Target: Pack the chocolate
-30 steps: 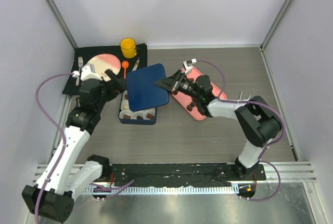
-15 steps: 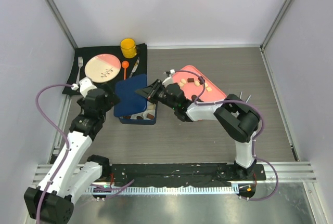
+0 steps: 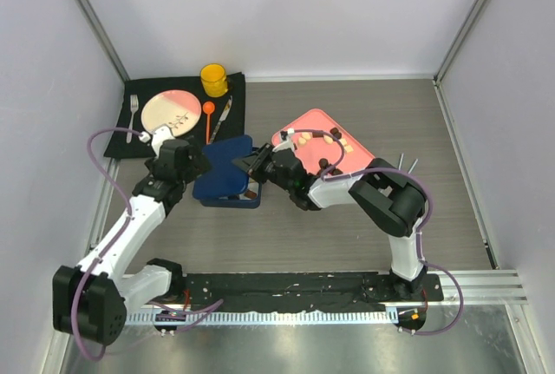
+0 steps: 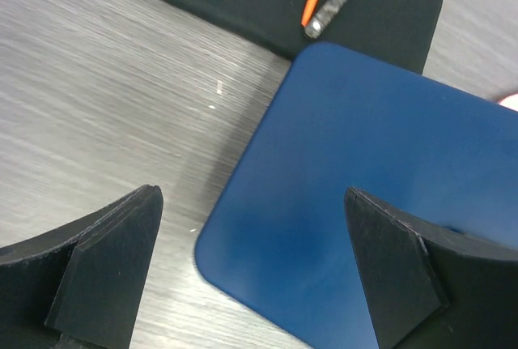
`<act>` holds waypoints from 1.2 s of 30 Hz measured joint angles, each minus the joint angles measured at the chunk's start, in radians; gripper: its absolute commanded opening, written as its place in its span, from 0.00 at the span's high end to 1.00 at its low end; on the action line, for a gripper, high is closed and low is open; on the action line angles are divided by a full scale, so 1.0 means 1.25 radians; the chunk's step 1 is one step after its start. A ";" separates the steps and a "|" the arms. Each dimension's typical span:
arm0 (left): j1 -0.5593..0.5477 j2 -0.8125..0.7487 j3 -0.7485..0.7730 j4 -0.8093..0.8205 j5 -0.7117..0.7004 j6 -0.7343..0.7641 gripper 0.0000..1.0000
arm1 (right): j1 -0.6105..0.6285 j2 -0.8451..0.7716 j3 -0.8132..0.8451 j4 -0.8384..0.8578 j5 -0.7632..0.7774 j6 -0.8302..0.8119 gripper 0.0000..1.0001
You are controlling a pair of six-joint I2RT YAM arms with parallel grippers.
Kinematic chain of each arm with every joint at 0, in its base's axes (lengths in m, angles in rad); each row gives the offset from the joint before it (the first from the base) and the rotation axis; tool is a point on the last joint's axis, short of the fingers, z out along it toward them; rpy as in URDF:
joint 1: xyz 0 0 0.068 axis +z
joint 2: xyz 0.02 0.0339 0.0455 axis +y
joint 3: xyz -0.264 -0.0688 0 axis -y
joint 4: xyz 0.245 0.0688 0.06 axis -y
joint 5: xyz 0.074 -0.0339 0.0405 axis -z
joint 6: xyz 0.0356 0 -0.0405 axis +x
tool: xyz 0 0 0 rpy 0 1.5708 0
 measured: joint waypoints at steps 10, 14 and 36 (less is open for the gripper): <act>0.114 0.195 0.062 0.050 0.182 -0.016 0.00 | -0.004 0.000 -0.031 0.027 0.007 0.004 0.81; 0.147 0.262 0.065 0.060 0.259 -0.019 0.00 | -0.007 0.000 -0.037 0.030 0.006 0.004 0.79; 0.151 0.307 0.085 0.071 0.455 -0.019 0.00 | -0.023 -0.017 0.028 -0.158 -0.002 -0.070 0.23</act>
